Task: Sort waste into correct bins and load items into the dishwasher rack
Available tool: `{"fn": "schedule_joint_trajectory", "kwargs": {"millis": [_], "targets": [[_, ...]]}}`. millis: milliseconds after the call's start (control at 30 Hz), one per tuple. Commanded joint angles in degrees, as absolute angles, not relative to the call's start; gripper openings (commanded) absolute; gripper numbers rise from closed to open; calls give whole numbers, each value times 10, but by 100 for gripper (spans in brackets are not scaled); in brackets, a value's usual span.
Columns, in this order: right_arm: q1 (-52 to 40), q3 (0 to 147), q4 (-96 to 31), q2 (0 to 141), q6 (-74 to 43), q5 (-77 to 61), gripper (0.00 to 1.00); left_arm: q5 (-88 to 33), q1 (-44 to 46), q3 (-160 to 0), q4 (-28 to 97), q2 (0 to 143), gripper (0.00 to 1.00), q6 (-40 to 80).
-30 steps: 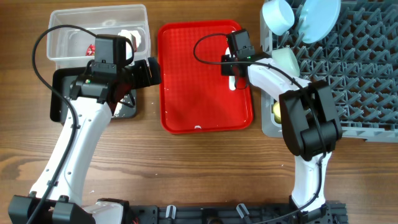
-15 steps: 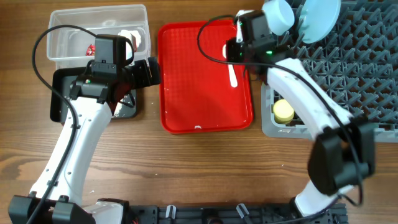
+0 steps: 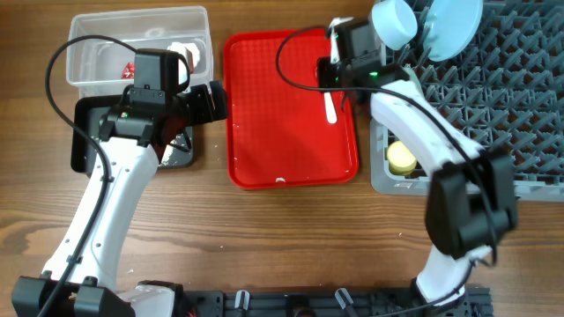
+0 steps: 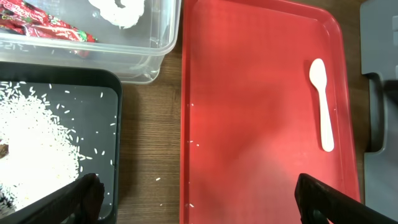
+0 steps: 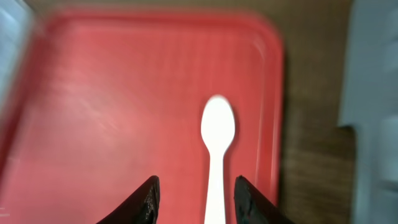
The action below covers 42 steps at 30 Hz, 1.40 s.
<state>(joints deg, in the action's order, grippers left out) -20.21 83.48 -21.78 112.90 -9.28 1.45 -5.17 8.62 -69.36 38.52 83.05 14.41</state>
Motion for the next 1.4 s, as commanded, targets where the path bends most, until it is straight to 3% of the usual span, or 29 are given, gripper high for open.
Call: {"fn": "schedule_joint_trajectory", "kwargs": {"millis": [0,533,733,1167,1367], "targets": [[-200,832,-199,1193,-53,6,46,-46,87,-696,383,835,100,137],[-200,832,-169,1270,-46,19,46,-46,88,-696,383,835,100,137],[-200,832,-176,1273,-50,19,24,-46,87,-696,383,835,100,137],[-200,832,-209,1242,-62,19,9,-46,87,-696,383,835,100,137],[-200,832,-233,1186,-63,11,7,-46,88,-696,383,835,100,137]]}}
